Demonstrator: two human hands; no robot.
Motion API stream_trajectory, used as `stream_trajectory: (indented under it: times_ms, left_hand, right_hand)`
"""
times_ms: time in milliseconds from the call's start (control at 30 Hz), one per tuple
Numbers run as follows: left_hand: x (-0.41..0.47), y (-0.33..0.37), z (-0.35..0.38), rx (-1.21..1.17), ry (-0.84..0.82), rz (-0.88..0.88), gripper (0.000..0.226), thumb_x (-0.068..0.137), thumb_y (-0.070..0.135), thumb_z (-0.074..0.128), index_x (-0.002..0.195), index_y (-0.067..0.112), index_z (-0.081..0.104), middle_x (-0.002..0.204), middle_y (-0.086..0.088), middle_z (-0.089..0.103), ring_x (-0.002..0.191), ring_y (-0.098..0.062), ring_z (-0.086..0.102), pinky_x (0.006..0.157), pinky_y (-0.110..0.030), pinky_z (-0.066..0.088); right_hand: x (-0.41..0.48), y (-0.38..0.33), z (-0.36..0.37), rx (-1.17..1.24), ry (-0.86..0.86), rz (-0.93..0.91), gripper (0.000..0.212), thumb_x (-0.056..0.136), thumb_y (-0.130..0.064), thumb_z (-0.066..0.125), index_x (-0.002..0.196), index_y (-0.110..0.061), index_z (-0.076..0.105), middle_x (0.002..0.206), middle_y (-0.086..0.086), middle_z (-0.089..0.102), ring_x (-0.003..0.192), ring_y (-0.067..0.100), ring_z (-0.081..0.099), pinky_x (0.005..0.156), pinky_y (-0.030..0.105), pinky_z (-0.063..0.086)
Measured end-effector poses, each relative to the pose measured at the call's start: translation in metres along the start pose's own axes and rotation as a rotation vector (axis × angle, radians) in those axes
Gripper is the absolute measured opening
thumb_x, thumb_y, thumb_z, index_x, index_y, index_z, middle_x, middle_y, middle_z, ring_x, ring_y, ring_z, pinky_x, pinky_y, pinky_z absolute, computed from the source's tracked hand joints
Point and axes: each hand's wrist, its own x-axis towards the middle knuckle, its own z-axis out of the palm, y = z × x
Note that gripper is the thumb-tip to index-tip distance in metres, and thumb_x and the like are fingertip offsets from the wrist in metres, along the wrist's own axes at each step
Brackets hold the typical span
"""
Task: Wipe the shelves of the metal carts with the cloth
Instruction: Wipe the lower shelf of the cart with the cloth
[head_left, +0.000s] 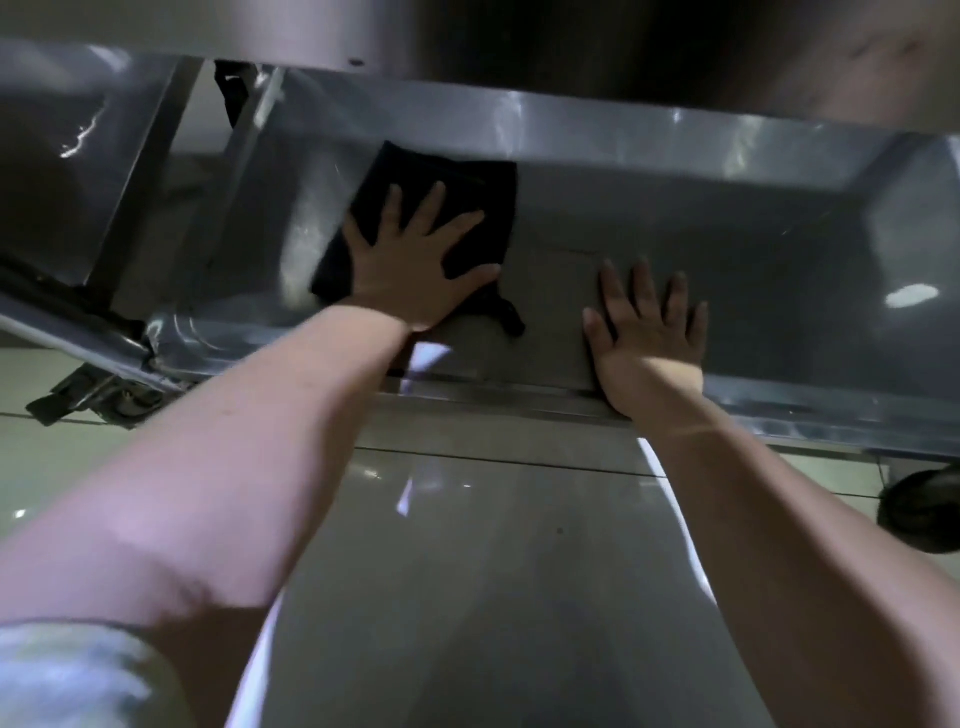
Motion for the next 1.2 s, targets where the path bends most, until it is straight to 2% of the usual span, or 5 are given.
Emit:
stream_trajectory:
  times_ms: [200, 500, 667, 833, 1200]
  left_hand:
    - [-0.007, -0.085, -0.010, 0.062, -0.051, -0.183, 0.074, 0.075, 0.091, 0.017, 0.143, 0.063, 0.009, 0.163, 0.014, -0.005, 0.149, -0.033, -0.008, 0.107, -0.076, -0.004]
    - [-0.008, 0.091, 0.013, 0.055, -0.103, 0.004, 0.070, 0.081, 0.084, 0.011, 0.145, 0.061, -0.003, 0.163, 0.009, -0.016, 0.146, -0.040, -0.018, 0.099, -0.078, -0.014]
    - [-0.011, -0.007, -0.003, 0.001, -0.034, -0.092, 0.077, 0.074, 0.091, 0.021, 0.145, 0.061, 0.012, 0.164, 0.013, -0.004, 0.149, -0.033, -0.009, 0.106, -0.075, -0.005]
    - [-0.024, -0.083, -0.014, 0.066, -0.105, -0.294, 0.073, 0.077, 0.090, 0.015, 0.143, 0.064, 0.003, 0.163, 0.013, -0.010, 0.149, -0.034, -0.010, 0.106, -0.076, -0.004]
    - [-0.059, 0.093, 0.015, 0.029, -0.133, 0.030, 0.067, 0.082, 0.084, 0.020, 0.143, 0.063, -0.001, 0.163, 0.010, -0.016, 0.145, -0.038, -0.023, 0.096, -0.076, -0.021]
  right_hand:
    - [0.000, -0.004, 0.005, -0.045, -0.008, 0.001, 0.053, 0.098, -0.057, 0.013, 0.148, -0.055, -0.003, 0.164, -0.010, -0.006, 0.148, 0.038, -0.012, 0.117, 0.056, -0.010]
    - [-0.006, 0.001, 0.002, -0.039, 0.027, -0.031, 0.055, 0.099, -0.053, 0.022, 0.150, -0.054, 0.002, 0.164, -0.009, -0.001, 0.149, 0.039, -0.007, 0.118, 0.057, -0.006]
    - [-0.005, 0.003, 0.001, 0.011, -0.005, -0.020, 0.052, 0.098, -0.060, 0.016, 0.148, -0.057, 0.002, 0.164, -0.014, -0.003, 0.149, 0.033, -0.011, 0.118, 0.052, -0.010]
    - [-0.002, -0.006, 0.003, -0.044, -0.030, 0.003, 0.052, 0.098, -0.058, 0.011, 0.148, -0.056, -0.005, 0.163, -0.013, -0.009, 0.148, 0.036, -0.015, 0.117, 0.056, -0.012]
    - [-0.009, -0.003, -0.001, -0.011, -0.028, -0.006, 0.052, 0.101, -0.055, 0.016, 0.151, -0.053, 0.002, 0.164, -0.012, -0.004, 0.149, 0.035, -0.012, 0.117, 0.055, -0.010]
